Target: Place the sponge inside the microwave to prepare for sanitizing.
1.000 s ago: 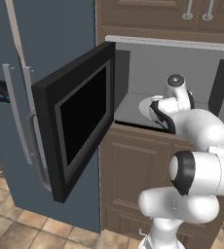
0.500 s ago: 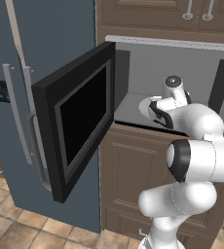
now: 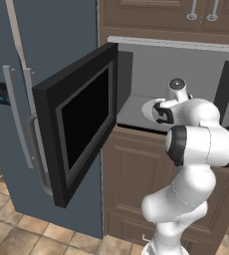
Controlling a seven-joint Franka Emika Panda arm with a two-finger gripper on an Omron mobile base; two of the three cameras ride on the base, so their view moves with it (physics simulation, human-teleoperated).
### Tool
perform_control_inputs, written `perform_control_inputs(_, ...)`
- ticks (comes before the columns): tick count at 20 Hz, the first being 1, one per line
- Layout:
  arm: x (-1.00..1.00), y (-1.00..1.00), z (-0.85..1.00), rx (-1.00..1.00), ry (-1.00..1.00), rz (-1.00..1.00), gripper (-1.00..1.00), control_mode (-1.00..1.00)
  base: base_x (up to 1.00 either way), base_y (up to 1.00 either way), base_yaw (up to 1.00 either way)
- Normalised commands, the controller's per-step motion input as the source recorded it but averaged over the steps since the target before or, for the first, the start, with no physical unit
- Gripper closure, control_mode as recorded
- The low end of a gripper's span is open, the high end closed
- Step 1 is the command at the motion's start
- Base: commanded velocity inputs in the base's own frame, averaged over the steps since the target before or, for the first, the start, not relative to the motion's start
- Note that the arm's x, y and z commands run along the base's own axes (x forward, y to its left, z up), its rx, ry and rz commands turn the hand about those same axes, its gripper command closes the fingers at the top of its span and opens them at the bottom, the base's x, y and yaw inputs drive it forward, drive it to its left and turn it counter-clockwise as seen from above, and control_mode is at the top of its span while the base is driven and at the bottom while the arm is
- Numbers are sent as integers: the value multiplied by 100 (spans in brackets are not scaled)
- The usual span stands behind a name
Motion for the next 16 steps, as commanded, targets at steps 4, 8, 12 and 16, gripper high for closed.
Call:
perform_control_inputs(4,6,0,-11,0,0,0,100,-100,0,0,0)
perform_control_inputs(8,11,0,-9,0,0,0,-100,-100,0,0,0)
perform_control_inputs(12,12,0,-8,0,0,0,-100,-100,0,0,0)
perform_control_inputs(16,10,0,-2,0,0,0,-100,-100,0,0,0)
